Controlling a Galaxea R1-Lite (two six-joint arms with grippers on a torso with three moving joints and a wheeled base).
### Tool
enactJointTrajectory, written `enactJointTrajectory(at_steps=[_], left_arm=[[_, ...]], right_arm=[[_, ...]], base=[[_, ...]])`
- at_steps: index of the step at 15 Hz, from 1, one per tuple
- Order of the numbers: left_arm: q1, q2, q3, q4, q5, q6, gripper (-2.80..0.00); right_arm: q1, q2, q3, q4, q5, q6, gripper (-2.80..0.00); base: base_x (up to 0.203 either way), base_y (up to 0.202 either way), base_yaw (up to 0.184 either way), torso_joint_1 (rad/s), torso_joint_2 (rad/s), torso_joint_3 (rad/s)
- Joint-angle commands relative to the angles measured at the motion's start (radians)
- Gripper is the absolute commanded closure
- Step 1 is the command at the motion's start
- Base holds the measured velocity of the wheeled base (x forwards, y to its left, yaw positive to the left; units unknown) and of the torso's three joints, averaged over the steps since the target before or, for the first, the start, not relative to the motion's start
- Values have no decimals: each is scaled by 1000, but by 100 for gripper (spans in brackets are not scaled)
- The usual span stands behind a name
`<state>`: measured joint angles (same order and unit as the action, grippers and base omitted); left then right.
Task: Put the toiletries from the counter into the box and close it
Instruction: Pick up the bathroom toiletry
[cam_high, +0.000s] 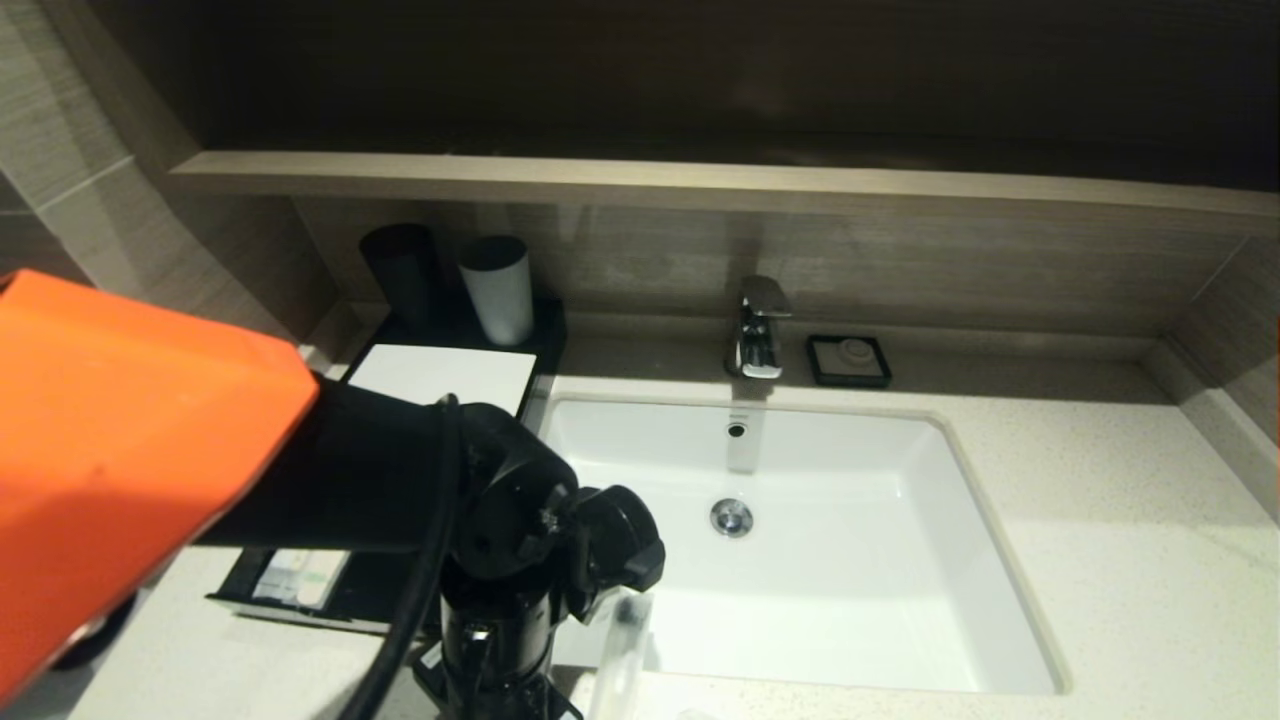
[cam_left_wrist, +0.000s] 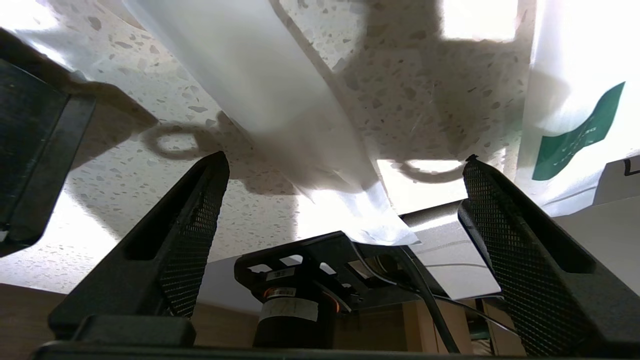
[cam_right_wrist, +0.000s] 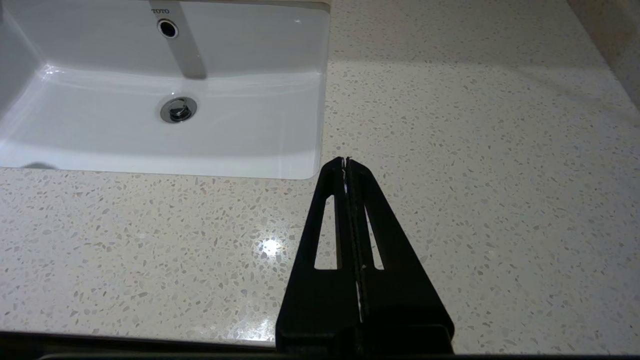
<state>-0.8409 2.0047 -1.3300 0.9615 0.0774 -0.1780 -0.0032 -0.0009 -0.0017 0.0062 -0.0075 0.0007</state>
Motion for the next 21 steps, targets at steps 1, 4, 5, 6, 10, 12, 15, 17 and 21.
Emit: enactJointTrajectory(at_steps=[1, 4, 5, 6, 10, 12, 15, 17, 21], left_arm=[[-1, 2, 0, 5, 2, -1, -280], [-3, 8, 5, 3, 25, -1, -280], [-3, 8, 5, 2, 27, -1, -280], [-3, 9, 5, 0, 27, -1, -280], [-3, 9, 6, -3, 25, -1, -280], [-3, 9, 6, -3, 27, -1, -280], [-3, 9, 6, -3, 28, -1, -280], [-3, 9, 6, -3, 28, -1, 0], [-3, 9, 6, -3, 28, -3, 0]], right_arm=[[0, -1, 0, 0, 0, -1, 0], [0, -1, 0, 0, 0, 0, 0], [0, -1, 0, 0, 0, 0, 0], [0, -1, 0, 0, 0, 0, 0], [0, -1, 0, 0, 0, -1, 0], [0, -1, 0, 0, 0, 1, 0], [0, 0, 0, 0, 0, -1, 0], [0, -1, 0, 0, 0, 1, 0], [0, -1, 0, 0, 0, -1, 0]], base=[[0, 0, 0, 0, 0, 0], [0, 0, 0, 0, 0, 0], [0, 0, 0, 0, 0, 0], [0, 0, 0, 0, 0, 0], [0, 0, 0, 0, 0, 0], [0, 0, 0, 0, 0, 0], [0, 0, 0, 0, 0, 0], [0, 0, 0, 0, 0, 0], [0, 0, 0, 0, 0, 0]])
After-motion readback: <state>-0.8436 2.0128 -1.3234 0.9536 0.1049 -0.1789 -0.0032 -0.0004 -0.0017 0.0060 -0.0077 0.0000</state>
